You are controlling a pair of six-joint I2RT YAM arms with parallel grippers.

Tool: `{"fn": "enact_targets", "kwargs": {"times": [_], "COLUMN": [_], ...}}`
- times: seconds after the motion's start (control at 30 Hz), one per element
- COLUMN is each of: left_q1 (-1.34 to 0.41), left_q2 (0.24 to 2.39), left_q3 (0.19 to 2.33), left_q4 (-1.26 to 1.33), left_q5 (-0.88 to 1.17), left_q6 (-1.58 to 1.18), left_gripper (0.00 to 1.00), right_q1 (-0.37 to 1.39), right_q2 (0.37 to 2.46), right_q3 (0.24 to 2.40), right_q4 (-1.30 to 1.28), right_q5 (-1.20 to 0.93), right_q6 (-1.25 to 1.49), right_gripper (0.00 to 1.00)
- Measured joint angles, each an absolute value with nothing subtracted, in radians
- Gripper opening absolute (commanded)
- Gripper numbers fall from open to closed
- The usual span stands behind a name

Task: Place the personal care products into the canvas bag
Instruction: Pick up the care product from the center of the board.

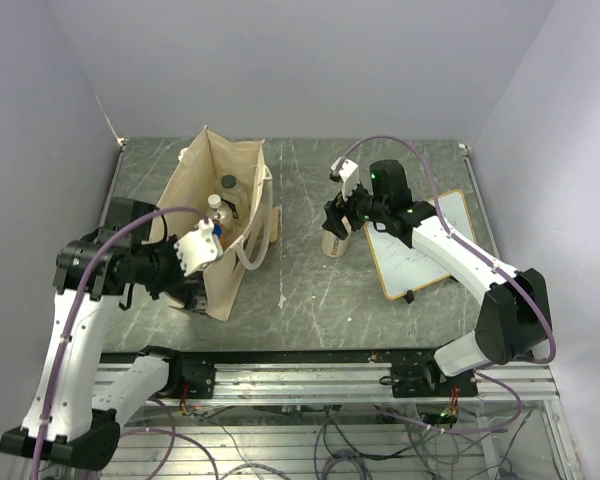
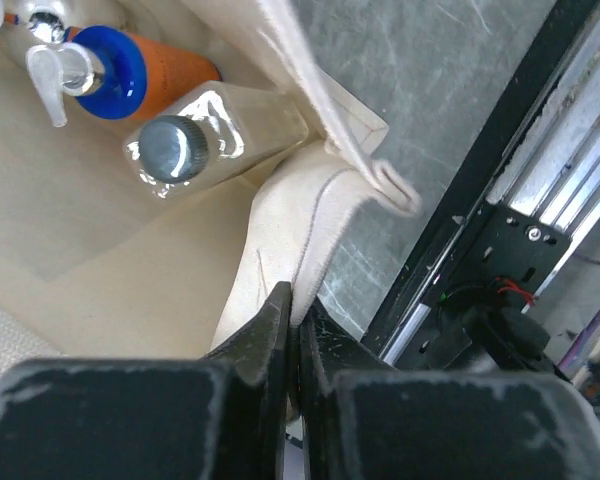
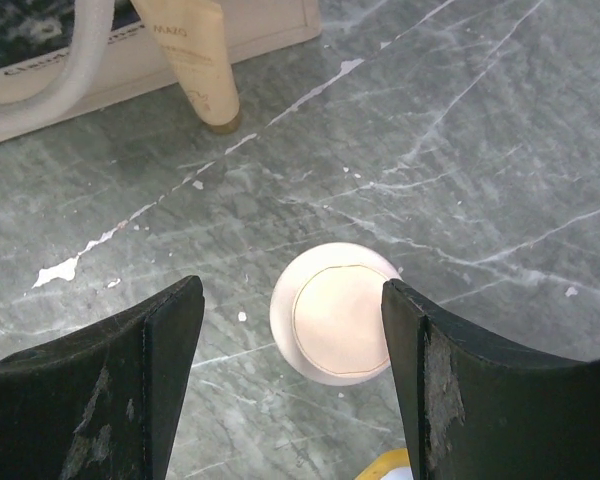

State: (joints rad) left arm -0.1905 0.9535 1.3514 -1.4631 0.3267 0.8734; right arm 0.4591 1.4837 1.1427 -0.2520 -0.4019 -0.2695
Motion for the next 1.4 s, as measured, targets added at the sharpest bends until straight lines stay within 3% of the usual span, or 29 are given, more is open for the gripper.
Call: {"fn": "enact_targets", "kwargs": {"times": [0.2,0.67,0.83,1.07,1.4], "left_q1": [-0.191,-0.191,-0.191,-0.191,-0.191], "left_q2": [0.847,0.92,0.956,1.002,0.971], "left_q3": [1.231,1.103,1.143,1.224,1.232], "left_q4": [-1.461,-1.472,-1.489,-1.497,-1.472], "left_q5": [0.366,0.465,0.466,0.466,0.463], "left_q6": [0.981,1.067,1.065,1.012,0.947], "left_gripper": [0.09,0.11,0.16,0.17,0.17], "right_q1": [0.459,0.459,0.459,0.459,0.458], "right_q2": [1.484,1.486,1.493,1.514,1.551], "right_q3": [1.119,1.118,1.118,1.118,1.118], "right_q4": [-0.253,-0.254,-0.252,-0.228,-0.264], "right_q5": [-0.403,-0.404,-0.403,-0.358,-0.299], "right_q6": [-0.272,-0.281,-0.282,-0.265,-0.27], "right_gripper": [0.72,0.72,0.75,0.87,0.79]}}
